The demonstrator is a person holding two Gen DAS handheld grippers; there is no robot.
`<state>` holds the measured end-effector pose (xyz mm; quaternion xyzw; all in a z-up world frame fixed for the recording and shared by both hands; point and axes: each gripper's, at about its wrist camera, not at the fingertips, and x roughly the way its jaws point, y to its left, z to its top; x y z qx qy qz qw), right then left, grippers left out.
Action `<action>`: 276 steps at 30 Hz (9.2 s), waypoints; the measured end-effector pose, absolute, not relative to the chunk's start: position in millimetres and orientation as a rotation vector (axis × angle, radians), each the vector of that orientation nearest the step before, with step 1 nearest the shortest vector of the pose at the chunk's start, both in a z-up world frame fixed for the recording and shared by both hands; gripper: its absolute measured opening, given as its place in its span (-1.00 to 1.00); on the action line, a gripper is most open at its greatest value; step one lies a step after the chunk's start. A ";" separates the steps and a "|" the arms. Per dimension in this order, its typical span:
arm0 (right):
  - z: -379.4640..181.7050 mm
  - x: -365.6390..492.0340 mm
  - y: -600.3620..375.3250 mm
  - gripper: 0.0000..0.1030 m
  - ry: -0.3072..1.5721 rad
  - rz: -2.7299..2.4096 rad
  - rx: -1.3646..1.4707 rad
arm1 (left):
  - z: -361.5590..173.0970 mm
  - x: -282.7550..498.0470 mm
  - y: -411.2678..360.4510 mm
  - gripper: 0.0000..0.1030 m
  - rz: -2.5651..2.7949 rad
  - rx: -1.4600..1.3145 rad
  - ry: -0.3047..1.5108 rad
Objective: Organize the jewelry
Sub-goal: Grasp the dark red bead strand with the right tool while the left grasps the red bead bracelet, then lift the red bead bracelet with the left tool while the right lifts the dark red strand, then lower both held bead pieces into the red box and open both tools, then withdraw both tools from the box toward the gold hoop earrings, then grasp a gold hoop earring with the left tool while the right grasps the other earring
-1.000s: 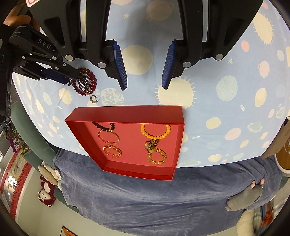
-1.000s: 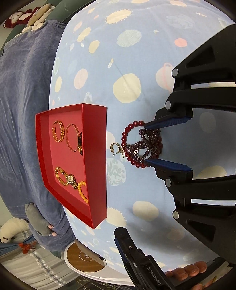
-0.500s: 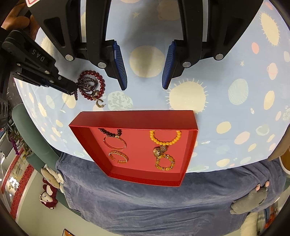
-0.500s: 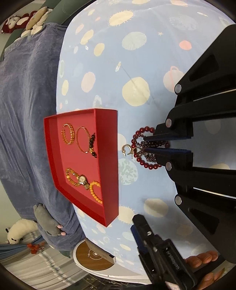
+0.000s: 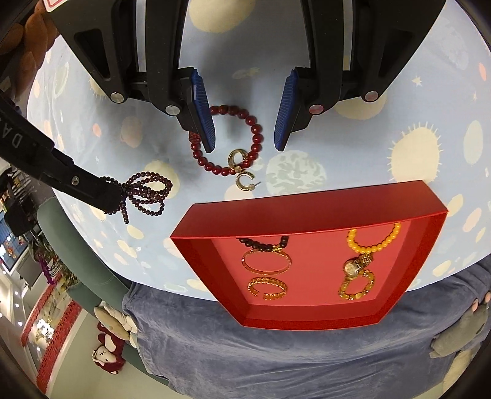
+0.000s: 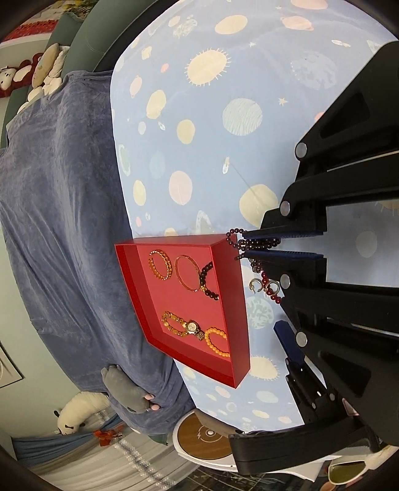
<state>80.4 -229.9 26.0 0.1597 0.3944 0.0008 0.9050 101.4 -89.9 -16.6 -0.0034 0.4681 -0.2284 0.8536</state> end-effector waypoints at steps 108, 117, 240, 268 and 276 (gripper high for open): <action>59.2 96.9 -176.7 -0.93 0.821 0.119 0.278 | 77.5 91.7 -21.4 -0.89 -0.483 -0.048 0.803; 84.9 140.5 -183.7 -0.93 0.796 0.161 0.273 | 98.6 141.1 -32.4 -0.89 -0.505 -0.036 0.795; -12.9 119.5 -164.0 -0.70 0.936 0.012 0.086 | -16.4 85.3 -33.0 0.01 -0.385 0.063 1.004; 7.0 99.2 -177.6 -0.70 0.913 0.041 0.143 | -1.0 87.6 -38.2 -0.74 -0.432 0.026 0.918; 20.3 98.8 -163.8 -0.70 0.886 0.066 0.148 | 10.2 89.6 -29.5 -0.74 -0.401 0.012 0.906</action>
